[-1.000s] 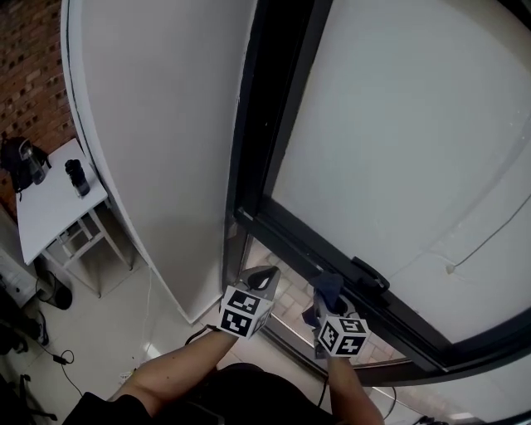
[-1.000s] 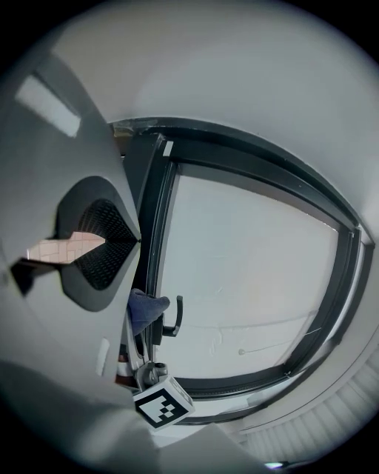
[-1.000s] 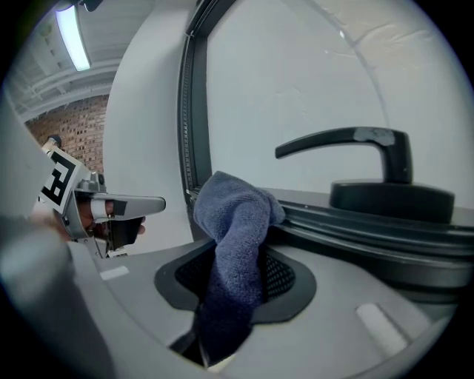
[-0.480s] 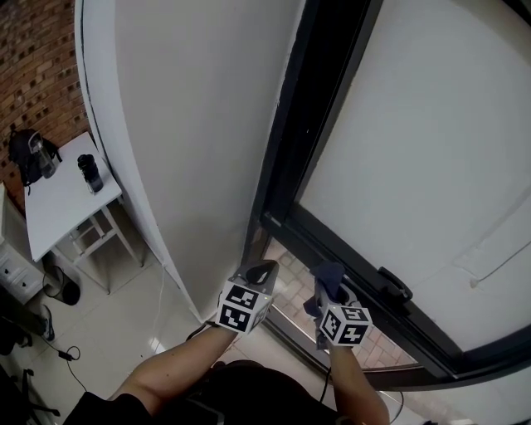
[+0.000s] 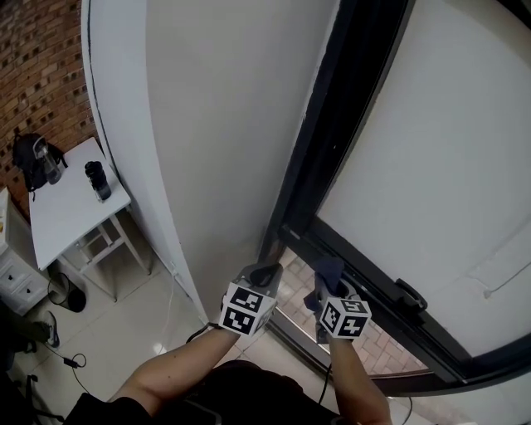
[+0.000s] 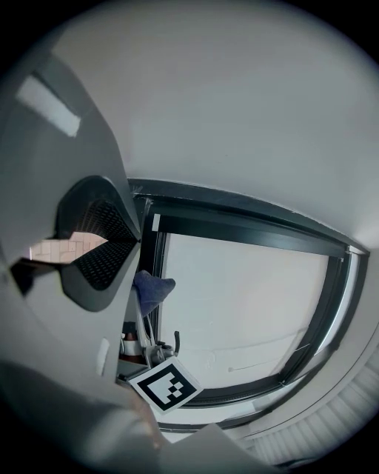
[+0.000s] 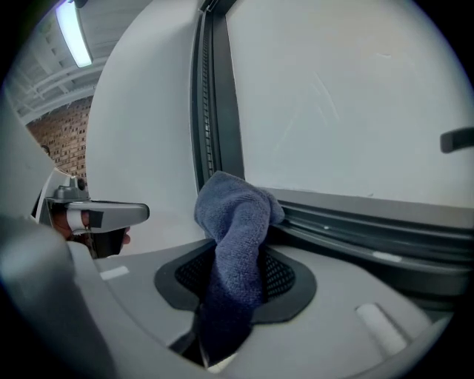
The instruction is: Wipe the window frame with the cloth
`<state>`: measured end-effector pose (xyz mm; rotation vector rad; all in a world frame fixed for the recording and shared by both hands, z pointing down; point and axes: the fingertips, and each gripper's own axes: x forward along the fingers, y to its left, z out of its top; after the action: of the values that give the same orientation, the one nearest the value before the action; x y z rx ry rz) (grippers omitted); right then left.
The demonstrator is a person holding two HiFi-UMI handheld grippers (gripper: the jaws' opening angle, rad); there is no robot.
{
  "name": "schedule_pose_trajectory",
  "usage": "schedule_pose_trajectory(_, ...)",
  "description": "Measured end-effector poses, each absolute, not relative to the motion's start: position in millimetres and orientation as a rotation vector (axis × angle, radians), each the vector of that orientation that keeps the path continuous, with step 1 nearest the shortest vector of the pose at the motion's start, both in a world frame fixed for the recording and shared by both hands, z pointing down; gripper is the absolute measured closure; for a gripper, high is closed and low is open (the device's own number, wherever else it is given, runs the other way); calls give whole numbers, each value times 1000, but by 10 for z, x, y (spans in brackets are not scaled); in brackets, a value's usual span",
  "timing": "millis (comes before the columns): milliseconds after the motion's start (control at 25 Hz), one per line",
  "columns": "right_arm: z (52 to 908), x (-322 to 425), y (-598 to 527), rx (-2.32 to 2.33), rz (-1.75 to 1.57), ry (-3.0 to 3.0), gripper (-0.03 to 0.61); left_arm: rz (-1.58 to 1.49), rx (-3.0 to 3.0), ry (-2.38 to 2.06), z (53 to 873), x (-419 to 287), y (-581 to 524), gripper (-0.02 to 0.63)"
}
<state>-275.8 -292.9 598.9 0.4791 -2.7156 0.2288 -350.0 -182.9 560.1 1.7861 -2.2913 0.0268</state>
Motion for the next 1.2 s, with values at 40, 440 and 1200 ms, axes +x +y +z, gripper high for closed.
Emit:
schedule_pose_trajectory(40,5987,-2814,-2905,471,229,-2715,443,27,1787,-2292,5585,-3522,-1815,620)
schedule_pose_trajectory(440,5917,-3445,-2739,312,230,-2719,443,14,1742,-2336,5472,-3730,-1876,620)
schedule_pose_trajectory(1200,5906,-3653,-2374,305,321,-2693,445,73,1734,-2318,5355,-3867,-1730,620)
